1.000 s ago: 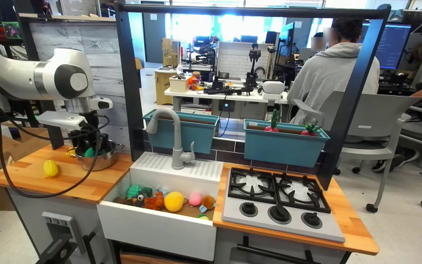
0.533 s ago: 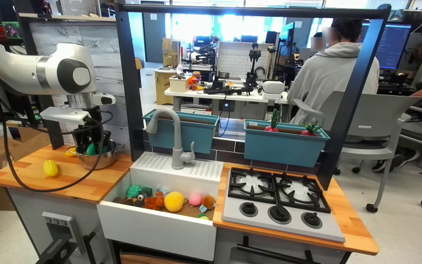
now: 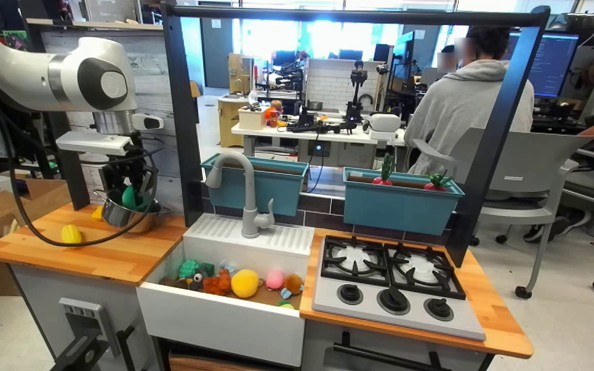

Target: Take the green plush out of the pot

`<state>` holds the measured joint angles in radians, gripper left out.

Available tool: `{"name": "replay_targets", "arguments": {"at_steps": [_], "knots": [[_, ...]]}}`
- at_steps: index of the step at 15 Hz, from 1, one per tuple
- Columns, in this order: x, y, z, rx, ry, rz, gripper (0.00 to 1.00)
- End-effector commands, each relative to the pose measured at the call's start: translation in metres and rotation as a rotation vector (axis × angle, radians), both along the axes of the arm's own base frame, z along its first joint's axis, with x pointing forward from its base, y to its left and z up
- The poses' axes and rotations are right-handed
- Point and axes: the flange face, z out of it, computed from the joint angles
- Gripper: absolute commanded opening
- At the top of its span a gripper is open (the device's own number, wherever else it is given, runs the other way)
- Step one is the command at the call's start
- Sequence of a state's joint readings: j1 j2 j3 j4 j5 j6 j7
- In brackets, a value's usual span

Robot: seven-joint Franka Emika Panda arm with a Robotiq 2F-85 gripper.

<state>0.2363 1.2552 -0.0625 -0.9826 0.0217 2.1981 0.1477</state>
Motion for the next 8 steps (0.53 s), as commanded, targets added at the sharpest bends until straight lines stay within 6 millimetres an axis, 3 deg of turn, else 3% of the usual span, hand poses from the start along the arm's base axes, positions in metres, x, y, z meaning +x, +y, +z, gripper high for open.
{"name": "replay_targets", "arguments": {"at_steps": [1,8], "knots": [[-0.0075,0.0010,0.0171,0.003,0.005,0.026,0.04],[-0.0155,-0.0001,0.0182,-0.004,0.023,0.024,0.04]]}}
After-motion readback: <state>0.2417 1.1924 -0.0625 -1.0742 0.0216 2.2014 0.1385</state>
